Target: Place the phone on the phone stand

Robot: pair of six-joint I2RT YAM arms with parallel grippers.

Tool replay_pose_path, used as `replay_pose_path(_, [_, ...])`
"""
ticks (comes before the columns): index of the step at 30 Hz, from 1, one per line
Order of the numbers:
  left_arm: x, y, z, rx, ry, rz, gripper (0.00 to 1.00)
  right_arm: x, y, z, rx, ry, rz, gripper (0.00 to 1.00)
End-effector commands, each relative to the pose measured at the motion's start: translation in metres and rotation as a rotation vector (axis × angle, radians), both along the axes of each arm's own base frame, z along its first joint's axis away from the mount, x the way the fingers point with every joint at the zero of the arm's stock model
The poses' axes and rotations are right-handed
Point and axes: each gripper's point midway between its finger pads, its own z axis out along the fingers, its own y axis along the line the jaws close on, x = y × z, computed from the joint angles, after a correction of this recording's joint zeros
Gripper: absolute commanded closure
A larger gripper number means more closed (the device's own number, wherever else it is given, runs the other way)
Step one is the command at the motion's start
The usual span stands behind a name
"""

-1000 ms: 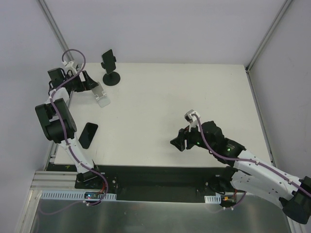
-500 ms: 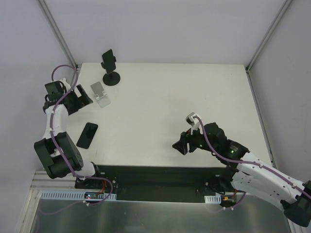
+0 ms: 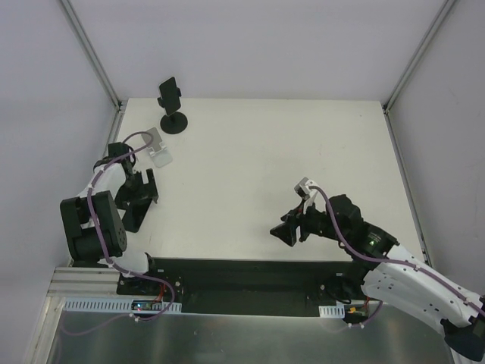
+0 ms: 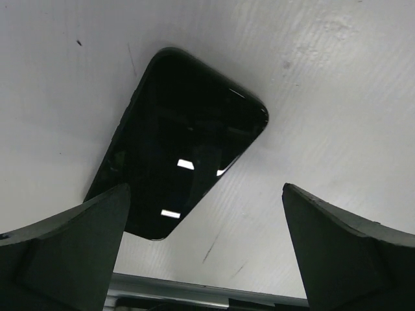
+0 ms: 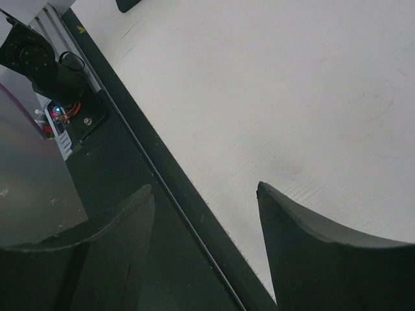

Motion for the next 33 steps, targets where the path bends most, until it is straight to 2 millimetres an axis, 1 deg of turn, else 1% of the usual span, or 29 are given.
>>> replay_pose_path(1, [-0.010,0.020,-0.007,0.089,0.123,-0.052,0.01,-0.007,0.001,0.016,0.037,-0.033,0.043,0.34])
replay_pose_path(6, [-0.008,0.022,-0.017,0.067,0.182,-0.083,0.01,-0.011,-0.001,0.018,0.039,-0.069,0.076,0.33])
replay_pose_path(8, [0.001,0.016,-0.019,0.003,0.166,-0.100,0.01,-0.012,-0.002,0.018,0.043,-0.076,0.077,0.32])
replay_pose_path(10, [0.006,0.024,-0.024,-0.021,0.185,-0.076,0.01,-0.013,-0.003,0.020,0.050,-0.078,0.079,0.32])
replay_pose_path(11, [0.005,0.027,-0.027,-0.010,0.210,-0.073,0.01,-0.013,-0.003,0.021,0.053,-0.079,0.078,0.32])
replay_pose_path(13, [0.003,0.026,-0.035,-0.029,0.250,-0.078,0.01,-0.013,-0.004,0.022,0.056,-0.085,0.076,0.32])
replay_pose_path(15, [0.002,0.020,-0.043,-0.071,0.266,-0.074,0.07,-0.013,-0.006,0.023,0.057,-0.092,0.066,0.32])
replay_pose_path(17, [0.003,0.014,-0.044,-0.101,0.264,-0.078,0.12,-0.012,-0.007,0.021,0.052,-0.093,0.058,0.32])
replay_pose_path(21, [0.011,-0.004,-0.038,-0.202,0.215,-0.066,0.28,-0.010,-0.007,0.019,0.042,-0.090,0.051,0.32])
replay_pose_path(23, [0.011,-0.010,-0.037,-0.232,0.208,-0.057,0.29,-0.008,-0.006,0.021,0.042,-0.093,0.046,0.32])
replay_pose_path(24, [0.016,-0.021,-0.033,-0.294,0.187,-0.049,0.30,-0.006,-0.005,0.020,0.036,-0.088,0.045,0.32])
replay_pose_path(25, [0.017,-0.028,-0.032,-0.331,0.174,-0.048,0.29,-0.006,-0.005,0.022,0.036,-0.091,0.045,0.32])
replay_pose_path(28, [0.019,-0.046,-0.028,-0.432,0.156,-0.002,0.28,-0.005,-0.004,0.027,0.041,-0.096,0.040,0.31])
replay_pose_path(29, [0.021,-0.049,-0.027,-0.451,0.137,0.014,0.28,-0.004,-0.004,0.030,0.047,-0.101,0.034,0.31])
replay_pose_path(31, [0.024,-0.059,-0.016,-0.510,0.105,0.064,0.26,-0.003,-0.005,0.030,0.051,-0.102,0.026,0.31])
replay_pose_path(32, [0.027,-0.061,-0.011,-0.514,0.079,0.075,0.24,-0.002,-0.006,0.030,0.055,-0.103,0.019,0.31])
replay_pose_path(33, [0.030,-0.062,0.000,-0.513,0.043,0.101,0.22,-0.002,-0.006,0.030,0.056,-0.104,0.016,0.31])
